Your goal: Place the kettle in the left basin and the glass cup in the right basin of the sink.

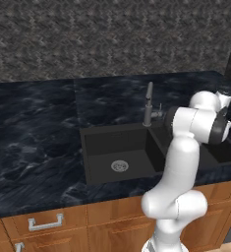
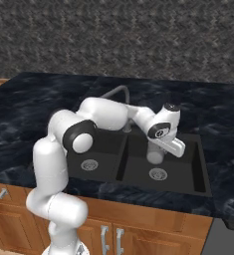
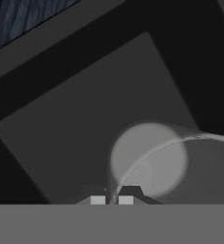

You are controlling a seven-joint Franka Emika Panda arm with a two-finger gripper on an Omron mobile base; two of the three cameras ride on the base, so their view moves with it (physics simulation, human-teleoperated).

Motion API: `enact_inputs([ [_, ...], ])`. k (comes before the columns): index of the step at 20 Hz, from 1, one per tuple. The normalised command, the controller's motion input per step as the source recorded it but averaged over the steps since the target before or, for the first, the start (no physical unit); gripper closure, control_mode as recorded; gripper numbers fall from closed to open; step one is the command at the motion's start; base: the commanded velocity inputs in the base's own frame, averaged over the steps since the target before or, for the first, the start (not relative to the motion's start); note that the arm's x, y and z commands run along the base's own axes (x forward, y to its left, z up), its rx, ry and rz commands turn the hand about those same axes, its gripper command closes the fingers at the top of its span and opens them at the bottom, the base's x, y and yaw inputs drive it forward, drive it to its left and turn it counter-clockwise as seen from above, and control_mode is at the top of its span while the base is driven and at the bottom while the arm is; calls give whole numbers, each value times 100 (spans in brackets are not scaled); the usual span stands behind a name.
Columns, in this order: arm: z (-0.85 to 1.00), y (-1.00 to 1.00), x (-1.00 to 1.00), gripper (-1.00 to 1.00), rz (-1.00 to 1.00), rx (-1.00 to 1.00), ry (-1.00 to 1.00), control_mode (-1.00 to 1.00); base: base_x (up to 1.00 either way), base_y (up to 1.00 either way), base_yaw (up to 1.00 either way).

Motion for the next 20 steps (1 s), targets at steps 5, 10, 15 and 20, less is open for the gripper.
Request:
enact_inputs([
  [5,-31,1,10,100,0,-2,0,-100,0,0,0],
  [10,-41,0,11,100,0,-2,0,-100,0,0,0],
  [15,-43,0,19,100,0,-1,0,-100,0,0,0],
  [20,-51,0,23,100,0,0,0,-100,0,0,0],
])
